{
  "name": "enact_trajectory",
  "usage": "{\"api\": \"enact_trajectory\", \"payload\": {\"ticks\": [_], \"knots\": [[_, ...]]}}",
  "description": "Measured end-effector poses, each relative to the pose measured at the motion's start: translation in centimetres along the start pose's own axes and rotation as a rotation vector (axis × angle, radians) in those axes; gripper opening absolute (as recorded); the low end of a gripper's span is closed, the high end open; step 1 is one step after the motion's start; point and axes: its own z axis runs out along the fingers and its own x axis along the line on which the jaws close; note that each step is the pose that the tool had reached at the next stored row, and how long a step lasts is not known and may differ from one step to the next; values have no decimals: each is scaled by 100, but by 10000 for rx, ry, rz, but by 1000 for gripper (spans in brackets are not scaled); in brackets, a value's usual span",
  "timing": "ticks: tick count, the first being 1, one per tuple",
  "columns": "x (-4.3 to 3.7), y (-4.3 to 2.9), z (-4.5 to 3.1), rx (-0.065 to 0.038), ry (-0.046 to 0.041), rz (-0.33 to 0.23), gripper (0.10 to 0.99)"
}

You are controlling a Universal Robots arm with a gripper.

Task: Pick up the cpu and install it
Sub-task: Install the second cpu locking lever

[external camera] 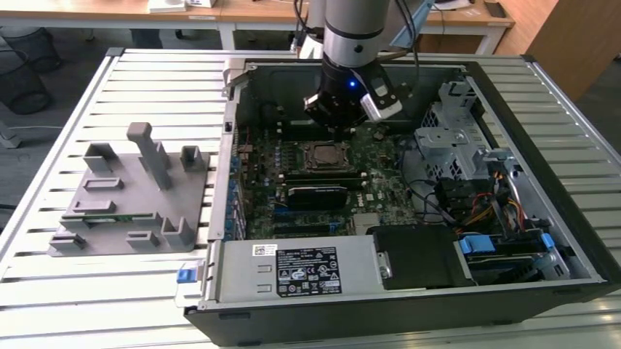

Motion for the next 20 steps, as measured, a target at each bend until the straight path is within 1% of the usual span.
{"api": "enact_trajectory", "payload": {"ticks": [20], "knots": [[2,-65,-4,5,0,0,106]]}}
